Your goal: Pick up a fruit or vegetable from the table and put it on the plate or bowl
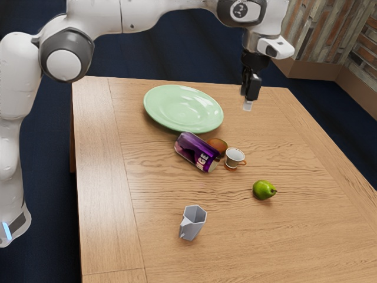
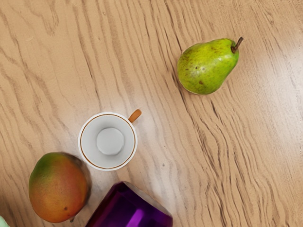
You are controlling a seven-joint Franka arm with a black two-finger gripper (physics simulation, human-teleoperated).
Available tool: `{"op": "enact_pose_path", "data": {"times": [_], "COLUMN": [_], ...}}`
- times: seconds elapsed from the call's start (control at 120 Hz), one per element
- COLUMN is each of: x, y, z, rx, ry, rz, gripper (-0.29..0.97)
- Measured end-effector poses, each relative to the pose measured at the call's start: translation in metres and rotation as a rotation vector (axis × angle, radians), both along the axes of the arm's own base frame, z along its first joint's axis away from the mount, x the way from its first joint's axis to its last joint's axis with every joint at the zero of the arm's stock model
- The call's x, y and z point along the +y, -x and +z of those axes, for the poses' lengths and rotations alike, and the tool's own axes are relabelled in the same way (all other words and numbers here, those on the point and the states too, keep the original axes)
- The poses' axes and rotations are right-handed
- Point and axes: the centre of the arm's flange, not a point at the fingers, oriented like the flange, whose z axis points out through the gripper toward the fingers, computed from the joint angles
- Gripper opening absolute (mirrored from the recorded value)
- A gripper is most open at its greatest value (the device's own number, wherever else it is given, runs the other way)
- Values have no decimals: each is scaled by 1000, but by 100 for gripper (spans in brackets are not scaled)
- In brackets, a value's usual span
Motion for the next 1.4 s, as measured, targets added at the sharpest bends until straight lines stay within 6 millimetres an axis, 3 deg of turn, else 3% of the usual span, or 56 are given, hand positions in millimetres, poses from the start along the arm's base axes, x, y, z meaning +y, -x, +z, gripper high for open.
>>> {"op": "enact_pose_path", "data": {"times": [0.175, 0.45, 0.558, 0.658, 0.783, 1.008, 1.4], "x": [-42, -81, -91, -96, -103, -110, -100], "y": [-22, -52, -65, -75, -80, -85, -93], "z": [-26, -76, -110, -142, -162, -176, -208], "rx": [-27, -36, -1, 36, 58, 58, 102], "ry": [37, 67, 73, 80, 88, 102, 99], "rz": [-72, -124, -136, -140, -148, -156, -142], "gripper": [66, 66, 66, 66, 66, 66, 66]}}
